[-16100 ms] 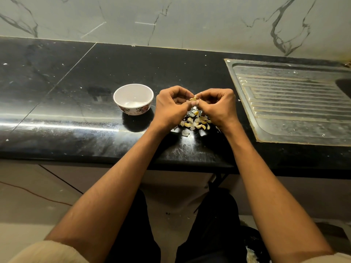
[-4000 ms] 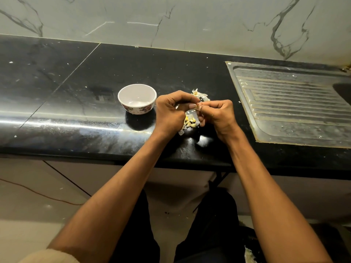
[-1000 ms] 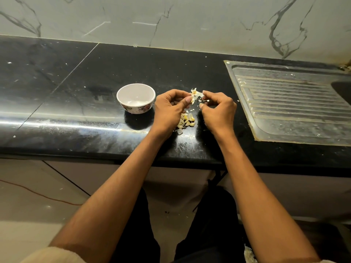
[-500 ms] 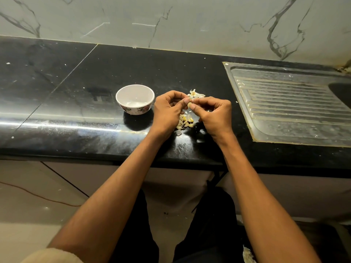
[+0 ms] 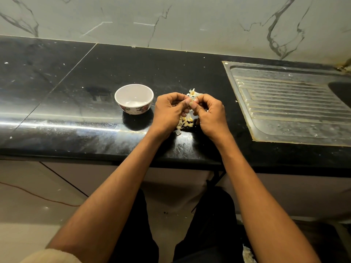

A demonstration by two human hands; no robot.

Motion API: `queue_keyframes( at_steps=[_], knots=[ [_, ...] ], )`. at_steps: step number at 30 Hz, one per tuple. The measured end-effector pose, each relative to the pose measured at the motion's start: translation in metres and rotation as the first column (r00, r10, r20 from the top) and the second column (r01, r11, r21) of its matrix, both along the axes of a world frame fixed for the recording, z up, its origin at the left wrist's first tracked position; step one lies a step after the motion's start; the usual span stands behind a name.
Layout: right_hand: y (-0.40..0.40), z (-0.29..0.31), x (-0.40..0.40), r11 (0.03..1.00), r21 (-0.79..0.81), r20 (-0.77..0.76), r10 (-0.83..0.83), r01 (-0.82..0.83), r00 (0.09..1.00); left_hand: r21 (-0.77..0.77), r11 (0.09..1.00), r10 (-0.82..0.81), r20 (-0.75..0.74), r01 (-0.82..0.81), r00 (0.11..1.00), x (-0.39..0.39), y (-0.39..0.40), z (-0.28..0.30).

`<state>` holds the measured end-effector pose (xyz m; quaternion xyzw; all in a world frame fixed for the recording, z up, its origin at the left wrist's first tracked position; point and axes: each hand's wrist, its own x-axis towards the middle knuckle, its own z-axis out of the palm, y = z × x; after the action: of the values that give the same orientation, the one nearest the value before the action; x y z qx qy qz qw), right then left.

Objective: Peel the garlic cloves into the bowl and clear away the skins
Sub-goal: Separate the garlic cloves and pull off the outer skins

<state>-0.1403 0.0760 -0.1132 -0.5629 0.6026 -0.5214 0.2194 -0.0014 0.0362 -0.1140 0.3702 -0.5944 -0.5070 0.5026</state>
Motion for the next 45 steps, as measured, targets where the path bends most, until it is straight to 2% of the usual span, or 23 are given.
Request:
queue_keyframes(
  at_steps=[8,17,32,36,40,45],
  knots=[
    [0.0004,0.0009,0.0004,1.0,-0.021,-0.1,0.018,-0.02,0.995,0.015,1.0,-0.004,0.001,0.004,1.0,-0.0002,-0.0004,-0.0007],
    [0.0019,0.0015,0.0026,0.98,-0.187,-0.148,-0.094,0.065,0.985,0.039,0.999,-0.006,-0.062,0.008,0.998,0.0033,0.0049,0.0042],
    [0.0039,0.002,0.0025,0.983,-0.181,-0.173,-0.051,0.019,0.984,0.062,0.993,0.111,-0.124,-0.104,0.986,0.003,0.0055,0.0051],
    [0.0067,0.0039,0.0037,0.974,-0.209,-0.104,-0.114,0.09,0.988,0.049,0.994,0.099,-0.102,-0.094,0.99,0.0025,0.0026,0.0031],
    [0.0061,0.0039,0.0011,0.941,-0.232,-0.045,-0.264,0.246,0.964,0.03,0.996,0.087,-0.053,-0.085,0.995,0.0018,0.0014,0.0005],
    [0.0022,0.0013,-0.0035,0.951,-0.137,-0.029,-0.282,0.276,0.959,0.017,0.998,0.064,-0.029,-0.063,0.998,0.0018,0.002,0.001]
  ],
)
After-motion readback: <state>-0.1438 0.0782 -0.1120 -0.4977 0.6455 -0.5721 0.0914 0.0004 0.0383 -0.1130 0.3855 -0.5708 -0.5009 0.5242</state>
